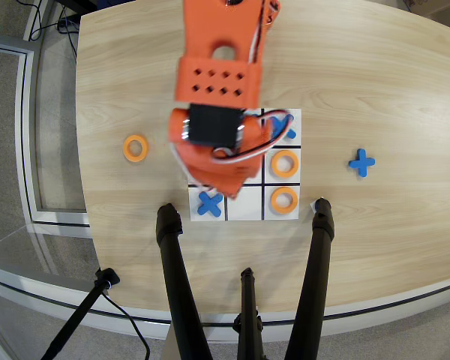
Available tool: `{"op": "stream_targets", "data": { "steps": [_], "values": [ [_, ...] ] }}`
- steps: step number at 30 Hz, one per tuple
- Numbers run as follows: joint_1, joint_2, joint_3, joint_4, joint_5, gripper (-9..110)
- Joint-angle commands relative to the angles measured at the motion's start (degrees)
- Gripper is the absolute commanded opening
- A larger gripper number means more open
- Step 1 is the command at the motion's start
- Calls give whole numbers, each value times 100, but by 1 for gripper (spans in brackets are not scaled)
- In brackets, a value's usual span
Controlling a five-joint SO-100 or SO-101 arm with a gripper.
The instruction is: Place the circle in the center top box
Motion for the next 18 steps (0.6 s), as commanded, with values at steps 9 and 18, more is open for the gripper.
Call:
{"op": "stream_targets", "data": {
  "steps": [9, 18],
  "values": [
    [-1063, -255, 299, -1204, 316, 0],
    [-923, -2092, -923, -1767, 369, 0]
  ]
}}
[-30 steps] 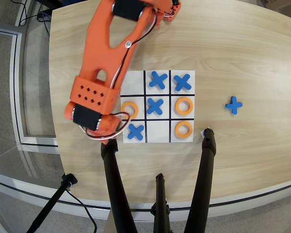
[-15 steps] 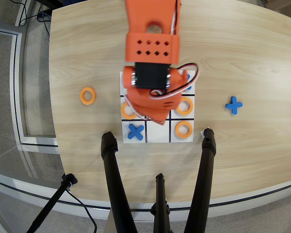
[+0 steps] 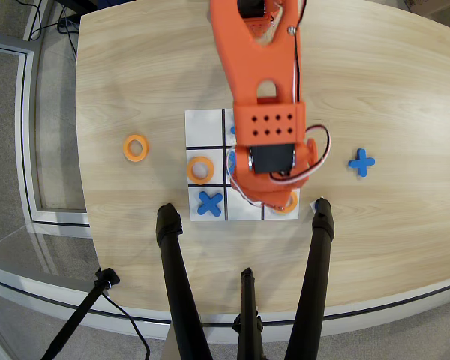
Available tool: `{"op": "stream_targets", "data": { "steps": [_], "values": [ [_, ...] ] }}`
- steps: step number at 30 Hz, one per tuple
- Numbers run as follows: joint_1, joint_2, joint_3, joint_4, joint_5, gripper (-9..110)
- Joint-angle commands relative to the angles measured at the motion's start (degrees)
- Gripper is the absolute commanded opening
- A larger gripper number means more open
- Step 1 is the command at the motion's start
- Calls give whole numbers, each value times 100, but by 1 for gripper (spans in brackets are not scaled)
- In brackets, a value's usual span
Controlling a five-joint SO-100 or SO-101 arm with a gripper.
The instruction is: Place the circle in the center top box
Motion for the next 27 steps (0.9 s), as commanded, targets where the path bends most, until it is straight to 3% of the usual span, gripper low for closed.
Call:
{"op": "stream_targets", "data": {
  "steps": [1, 21, 27],
  "values": [
    [141, -396, -422, -352, 9, 0],
    [527, -1485, -527, -1143, -202, 0],
    [536, -1468, -483, -1134, -229, 11]
  ]
}}
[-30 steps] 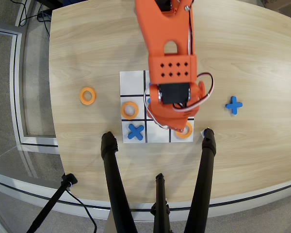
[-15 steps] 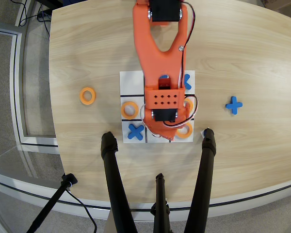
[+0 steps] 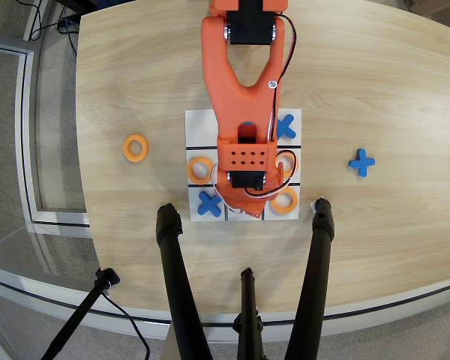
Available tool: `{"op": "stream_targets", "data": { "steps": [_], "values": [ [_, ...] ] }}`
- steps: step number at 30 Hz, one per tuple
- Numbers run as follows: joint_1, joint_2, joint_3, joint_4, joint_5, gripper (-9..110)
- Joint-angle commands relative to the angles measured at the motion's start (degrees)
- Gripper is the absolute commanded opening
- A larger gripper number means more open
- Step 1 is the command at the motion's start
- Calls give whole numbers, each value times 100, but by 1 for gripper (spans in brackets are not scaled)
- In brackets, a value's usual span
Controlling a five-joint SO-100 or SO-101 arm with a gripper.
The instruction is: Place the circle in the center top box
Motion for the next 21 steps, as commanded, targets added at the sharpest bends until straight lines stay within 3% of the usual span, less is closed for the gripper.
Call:
{"op": "stream_targets", "data": {
  "steps": [1, 16, 21],
  "values": [
    [44, 44, -97, 35, -53, 11],
    [53, 246, -123, 149, -88, 12],
    [88, 448, -431, 773, -44, 14]
  ]
}}
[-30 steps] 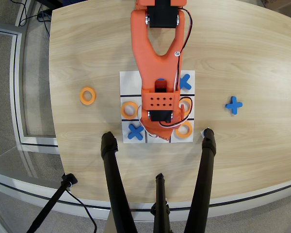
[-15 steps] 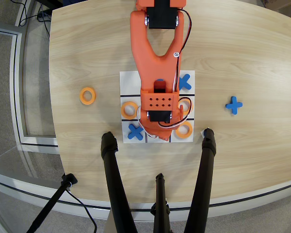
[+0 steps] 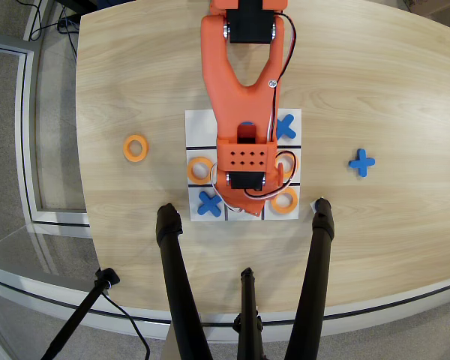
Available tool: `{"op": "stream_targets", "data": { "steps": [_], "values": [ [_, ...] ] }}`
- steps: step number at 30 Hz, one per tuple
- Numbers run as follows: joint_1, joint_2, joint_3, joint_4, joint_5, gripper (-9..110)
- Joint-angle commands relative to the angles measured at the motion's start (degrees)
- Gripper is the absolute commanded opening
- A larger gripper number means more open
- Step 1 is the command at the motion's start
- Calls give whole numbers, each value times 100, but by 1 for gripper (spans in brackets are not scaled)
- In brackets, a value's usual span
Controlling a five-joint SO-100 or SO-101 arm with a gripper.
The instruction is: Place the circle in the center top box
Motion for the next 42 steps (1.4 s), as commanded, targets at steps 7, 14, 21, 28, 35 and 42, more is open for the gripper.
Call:
{"op": "stream_targets", "data": {
  "steps": [7, 14, 21, 28, 35, 42],
  "values": [
    [202, 800, -712, 1380, -18, 14],
    [378, 1450, -791, 1925, -9, 14],
    [650, 2944, 123, 2065, -141, 14],
    [1125, 5106, 2487, 1986, -993, 14],
    [1582, 6996, 5159, 1160, -1749, 14],
    [1916, 8587, 7198, 264, -2171, 14]
  ]
}}
